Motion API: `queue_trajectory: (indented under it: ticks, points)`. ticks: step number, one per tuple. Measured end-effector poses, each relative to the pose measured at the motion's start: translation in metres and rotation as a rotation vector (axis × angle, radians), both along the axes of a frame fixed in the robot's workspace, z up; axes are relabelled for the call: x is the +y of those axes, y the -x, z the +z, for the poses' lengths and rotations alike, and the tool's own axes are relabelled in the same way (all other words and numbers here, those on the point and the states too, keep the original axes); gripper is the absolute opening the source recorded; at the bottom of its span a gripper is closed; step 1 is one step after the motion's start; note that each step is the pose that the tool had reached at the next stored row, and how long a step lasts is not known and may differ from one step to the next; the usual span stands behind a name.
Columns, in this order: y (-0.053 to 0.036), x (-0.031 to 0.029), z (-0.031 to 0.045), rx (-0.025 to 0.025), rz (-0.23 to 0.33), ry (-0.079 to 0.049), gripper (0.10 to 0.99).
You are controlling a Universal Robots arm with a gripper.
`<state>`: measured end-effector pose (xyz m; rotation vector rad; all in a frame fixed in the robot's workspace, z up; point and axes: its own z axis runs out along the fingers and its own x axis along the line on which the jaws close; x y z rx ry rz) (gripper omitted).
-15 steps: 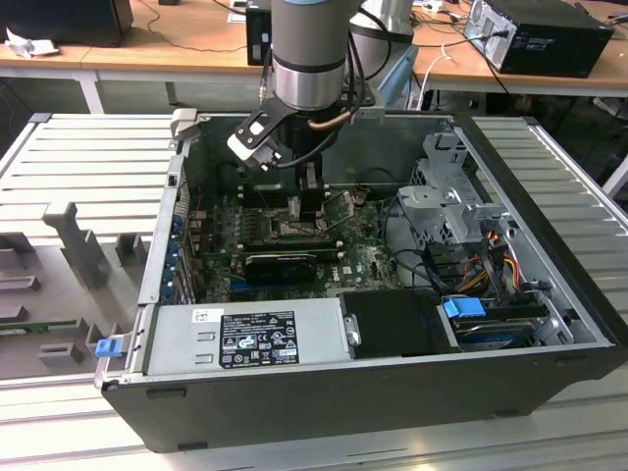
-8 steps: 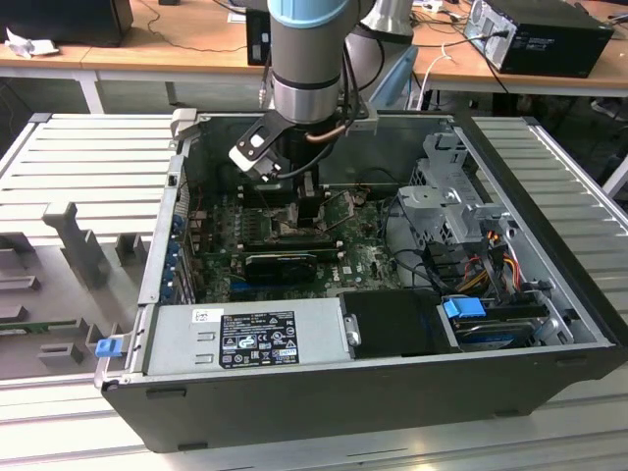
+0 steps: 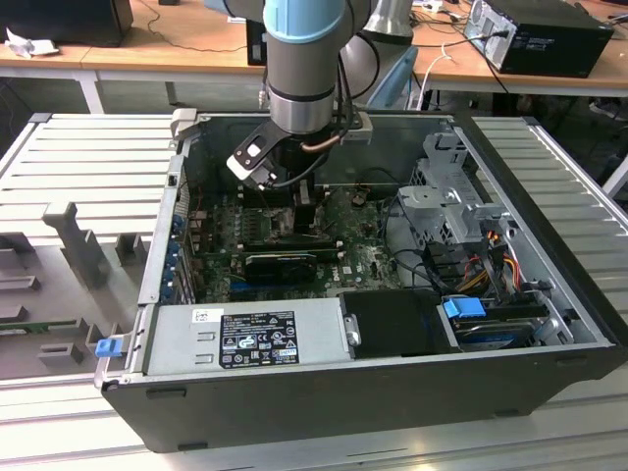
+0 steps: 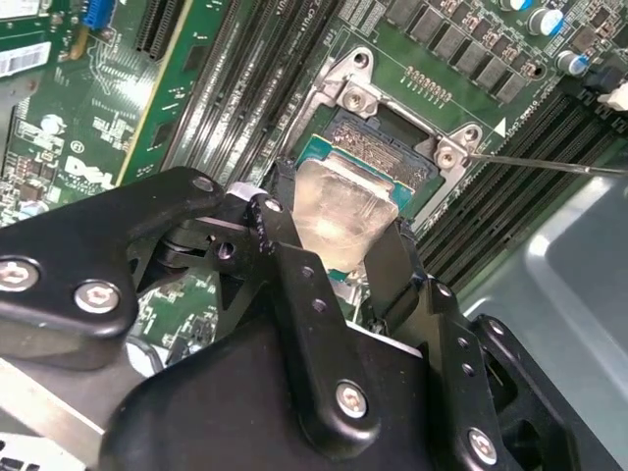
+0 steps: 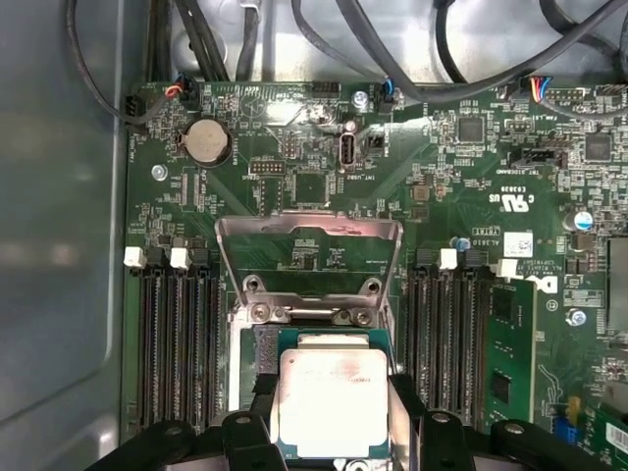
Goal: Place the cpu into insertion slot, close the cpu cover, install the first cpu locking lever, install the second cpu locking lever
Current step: 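Place the cpu into insertion slot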
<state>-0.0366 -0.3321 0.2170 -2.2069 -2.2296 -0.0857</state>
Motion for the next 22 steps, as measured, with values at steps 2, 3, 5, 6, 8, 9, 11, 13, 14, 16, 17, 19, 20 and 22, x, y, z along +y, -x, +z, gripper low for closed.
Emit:
queue_trajectory:
  ticks: [2,3,5,6,8,9,11,13,14,16,17,19,20,22]
  points:
    - [0.0002,0.0016,-0.0025,0.0009,0.0,0.0,0.529]
    - [0.0002,0.0022,-0.0035,0.0013,-0.001,0.0,0.529]
    - [0.0023,0.0028,-0.0048,0.0014,-0.001,0.0,0.529]
    - [0.0024,0.004,-0.0063,0.0019,-0.002,0.0,0.529]
    - [0.0025,0.0048,-0.0078,0.0019,-0.002,0.0,0.529]
    - [0.0028,0.0054,-0.0093,0.0021,-0.004,0.0,0.529]
    - [0.0038,0.006,-0.0102,0.0023,-0.007,0.0,0.529]
    - [0.0039,0.0073,-0.0117,0.003,-0.008,0.0,0.529]
    - [0.0039,0.0078,-0.0123,0.0033,-0.008,0.0,0.529]
    - [0.004,0.0082,-0.0149,0.0046,-0.008,0.0,0.529]
    - [0.0041,0.0083,-0.0154,0.0052,-0.008,0.0,0.529]
    - [0.0041,0.0082,-0.0154,0.0053,-0.008,0.001,0.529]
    - [0.0041,0.0083,-0.0154,0.0052,-0.008,0.001,0.529]
    - [0.004,0.0083,-0.0155,0.0051,-0.008,0.001,0.529]
